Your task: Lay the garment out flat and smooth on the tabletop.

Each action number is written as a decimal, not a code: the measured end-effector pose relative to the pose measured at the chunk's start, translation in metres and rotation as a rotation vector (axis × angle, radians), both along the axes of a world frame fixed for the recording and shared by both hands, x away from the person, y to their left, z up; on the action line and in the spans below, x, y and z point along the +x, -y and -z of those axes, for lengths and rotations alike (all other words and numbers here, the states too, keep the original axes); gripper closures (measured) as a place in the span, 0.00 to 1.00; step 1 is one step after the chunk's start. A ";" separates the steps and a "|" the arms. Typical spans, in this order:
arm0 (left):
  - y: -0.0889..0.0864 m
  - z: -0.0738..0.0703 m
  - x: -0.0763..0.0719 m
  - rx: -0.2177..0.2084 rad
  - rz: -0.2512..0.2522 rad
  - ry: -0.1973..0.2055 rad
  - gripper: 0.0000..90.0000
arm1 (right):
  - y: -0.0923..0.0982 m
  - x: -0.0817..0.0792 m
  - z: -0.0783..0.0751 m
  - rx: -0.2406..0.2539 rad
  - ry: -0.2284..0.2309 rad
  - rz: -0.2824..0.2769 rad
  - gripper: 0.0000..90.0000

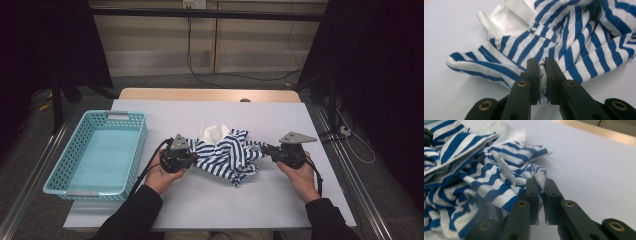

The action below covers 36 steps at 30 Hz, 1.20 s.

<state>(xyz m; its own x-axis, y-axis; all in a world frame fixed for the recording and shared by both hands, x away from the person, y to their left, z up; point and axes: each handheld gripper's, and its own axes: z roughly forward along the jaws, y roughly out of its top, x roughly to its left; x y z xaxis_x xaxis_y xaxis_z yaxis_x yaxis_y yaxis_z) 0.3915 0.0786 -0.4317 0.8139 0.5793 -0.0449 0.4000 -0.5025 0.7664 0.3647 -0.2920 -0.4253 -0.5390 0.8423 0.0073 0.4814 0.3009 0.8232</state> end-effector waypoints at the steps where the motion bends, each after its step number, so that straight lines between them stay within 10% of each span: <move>1: 0.000 0.002 -0.001 0.004 0.008 -0.008 0.92 | 0.000 -0.003 0.003 0.002 -0.013 -0.003 0.92; 6: 0.007 0.017 -0.004 0.062 0.010 -0.011 0.91 | 0.002 -0.009 0.014 -0.027 -0.063 -0.012 0.82; 16: 0.013 0.025 0.004 0.063 -0.024 0.021 0.88 | -0.007 -0.003 -0.015 0.049 0.033 0.007 0.50; 21: 0.012 0.026 0.012 0.058 -0.043 0.028 0.88 | -0.030 0.006 -0.027 0.110 0.024 -0.072 0.44; 28: 0.010 0.028 0.014 0.026 -0.041 0.010 0.86 | -0.084 0.028 -0.012 0.066 -0.081 -0.203 0.32; 31: 0.008 0.026 0.013 0.038 -0.027 -0.007 0.85 | -0.090 0.030 0.005 0.017 -0.148 -0.211 0.41; 36: 0.006 0.025 0.009 0.035 -0.016 -0.006 0.85 | -0.084 0.017 0.008 0.001 -0.106 -0.222 0.81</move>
